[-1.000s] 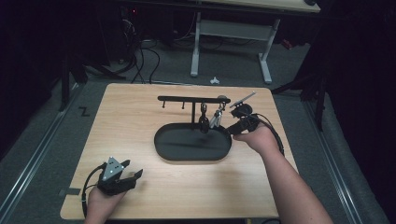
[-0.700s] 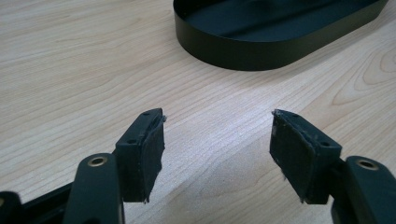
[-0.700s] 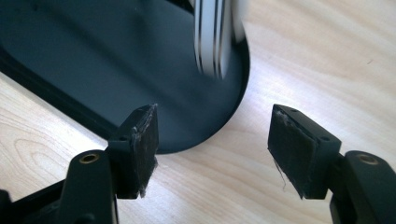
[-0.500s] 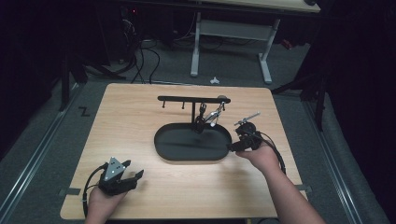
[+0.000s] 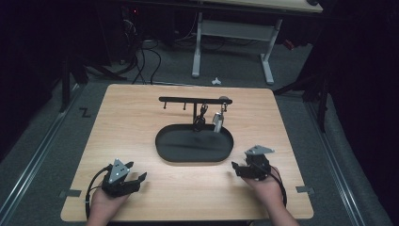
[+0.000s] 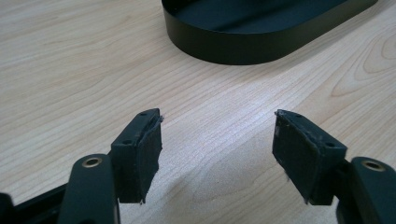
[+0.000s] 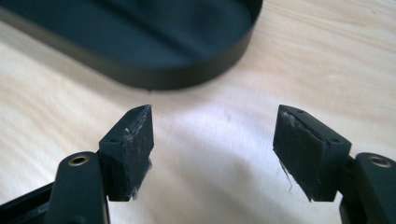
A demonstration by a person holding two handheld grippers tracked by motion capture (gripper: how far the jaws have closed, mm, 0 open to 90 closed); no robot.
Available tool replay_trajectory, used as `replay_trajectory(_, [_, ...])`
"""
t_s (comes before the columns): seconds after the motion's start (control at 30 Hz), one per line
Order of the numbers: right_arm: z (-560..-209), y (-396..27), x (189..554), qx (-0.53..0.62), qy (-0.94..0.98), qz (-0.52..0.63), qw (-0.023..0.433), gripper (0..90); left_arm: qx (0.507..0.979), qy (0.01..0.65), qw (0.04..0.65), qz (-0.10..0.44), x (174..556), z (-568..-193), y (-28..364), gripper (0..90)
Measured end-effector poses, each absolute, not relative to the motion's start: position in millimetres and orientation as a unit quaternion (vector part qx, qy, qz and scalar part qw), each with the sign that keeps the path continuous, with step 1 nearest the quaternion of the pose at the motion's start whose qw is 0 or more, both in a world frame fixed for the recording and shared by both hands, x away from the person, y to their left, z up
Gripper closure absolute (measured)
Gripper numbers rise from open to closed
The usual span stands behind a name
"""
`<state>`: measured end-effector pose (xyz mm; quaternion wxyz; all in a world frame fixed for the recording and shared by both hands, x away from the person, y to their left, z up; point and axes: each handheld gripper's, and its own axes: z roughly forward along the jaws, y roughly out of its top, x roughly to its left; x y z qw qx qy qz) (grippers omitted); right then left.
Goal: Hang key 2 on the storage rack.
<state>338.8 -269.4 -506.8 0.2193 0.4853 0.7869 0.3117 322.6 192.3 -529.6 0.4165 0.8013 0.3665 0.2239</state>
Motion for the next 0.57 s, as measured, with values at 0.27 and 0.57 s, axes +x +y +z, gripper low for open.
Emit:
replay_trajectory(0.27, [-503.3,-280.5,300.0,0.470,0.746,0.362,0.301,35.7,0.802,0.359,0.417,0.233,320.7,-526.4,183.5,28.2])
replay_trajectory(0.57, [-520.3,-285.9,307.4,0.499,0.744,0.366,0.253,32.4,0.798,0.360,0.422,0.237,322.7,-527.4,185.3,23.6])
